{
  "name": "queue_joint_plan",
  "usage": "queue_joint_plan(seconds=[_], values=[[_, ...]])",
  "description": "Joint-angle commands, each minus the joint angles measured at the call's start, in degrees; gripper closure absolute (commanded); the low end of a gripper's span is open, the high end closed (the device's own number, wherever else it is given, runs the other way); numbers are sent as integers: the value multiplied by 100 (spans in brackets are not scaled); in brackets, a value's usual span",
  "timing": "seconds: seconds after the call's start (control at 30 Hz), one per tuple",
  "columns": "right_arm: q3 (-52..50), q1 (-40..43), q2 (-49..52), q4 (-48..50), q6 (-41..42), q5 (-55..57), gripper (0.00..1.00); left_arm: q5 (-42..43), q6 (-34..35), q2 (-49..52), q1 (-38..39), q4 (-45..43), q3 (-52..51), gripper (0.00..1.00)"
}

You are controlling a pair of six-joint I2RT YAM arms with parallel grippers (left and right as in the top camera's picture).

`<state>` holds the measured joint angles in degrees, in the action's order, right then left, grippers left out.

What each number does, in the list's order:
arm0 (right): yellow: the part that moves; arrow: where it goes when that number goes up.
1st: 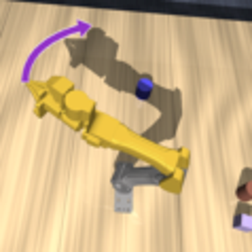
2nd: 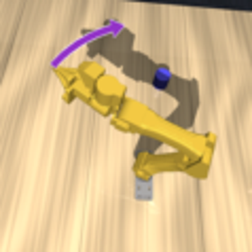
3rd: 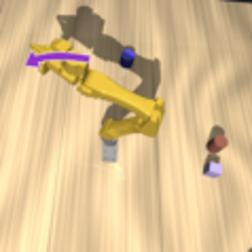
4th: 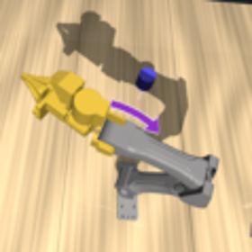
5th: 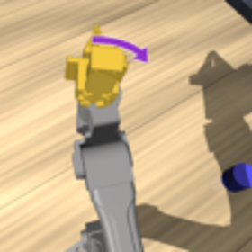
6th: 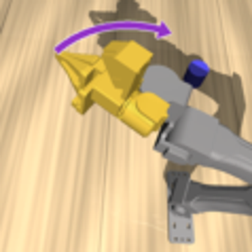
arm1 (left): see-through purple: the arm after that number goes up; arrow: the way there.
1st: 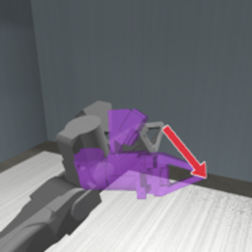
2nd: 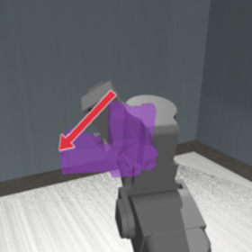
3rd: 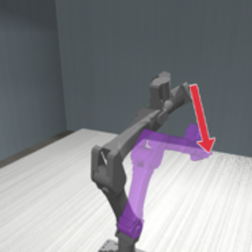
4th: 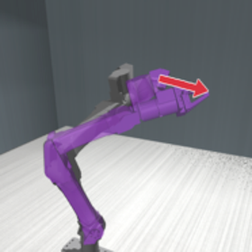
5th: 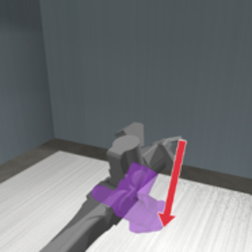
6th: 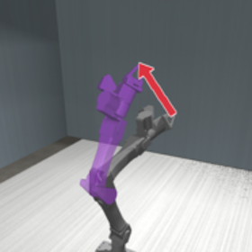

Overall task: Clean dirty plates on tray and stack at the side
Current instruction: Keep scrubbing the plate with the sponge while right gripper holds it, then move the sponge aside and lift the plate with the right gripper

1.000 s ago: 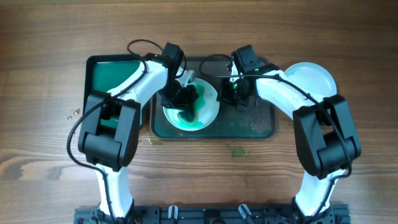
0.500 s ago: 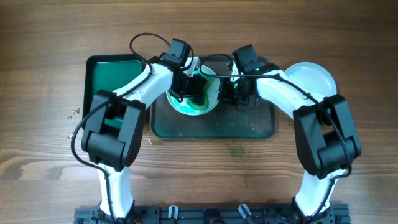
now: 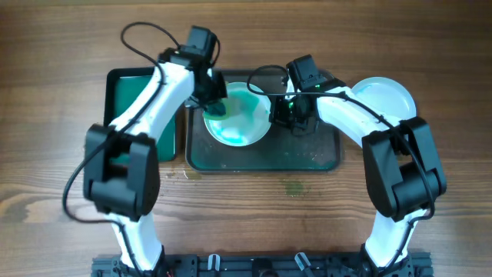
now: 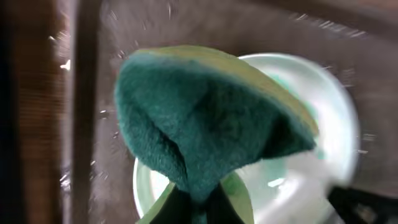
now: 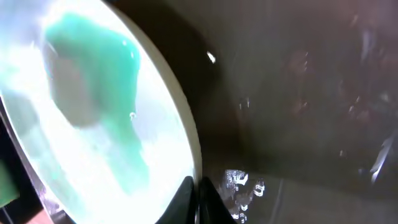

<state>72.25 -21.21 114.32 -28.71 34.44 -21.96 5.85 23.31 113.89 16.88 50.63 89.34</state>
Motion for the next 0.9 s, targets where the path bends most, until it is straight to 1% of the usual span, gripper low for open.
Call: queue_joint_plan(seconds=[0.0, 0.1, 0.17, 0.2, 0.23, 0.43, 0.53, 0.77, 0.87], values=[[-37, -96, 101, 157, 52, 295, 95, 74, 103, -621, -46, 105, 223, 96], [-37, -146, 225, 236, 68, 284, 91, 70, 83, -911, -70, 160, 223, 96], [-37, -144, 254, 254, 70, 247, 90, 72, -39, -1034, -90, 162, 223, 96], [-37, -144, 254, 256, 70, 245, 90, 70, -39, -1036, -94, 177, 223, 96], [-37, -144, 254, 251, 72, 245, 95, 68, -39, -1010, -105, 229, 223, 96], [-24, -127, 181, 31, 4, 94, 96, -175, -57, -984, -105, 369, 168, 96], [-20, -107, -96, -146, -173, 297, 96, -372, -57, -984, -103, 409, 162, 96], [-20, -120, -1189, -723, -461, 2124, 96, -400, -55, -962, -87, 411, 129, 96], [-20, -199, -1534, -1040, -612, 3327, 96, -398, -55, -962, -87, 411, 42, 96]])
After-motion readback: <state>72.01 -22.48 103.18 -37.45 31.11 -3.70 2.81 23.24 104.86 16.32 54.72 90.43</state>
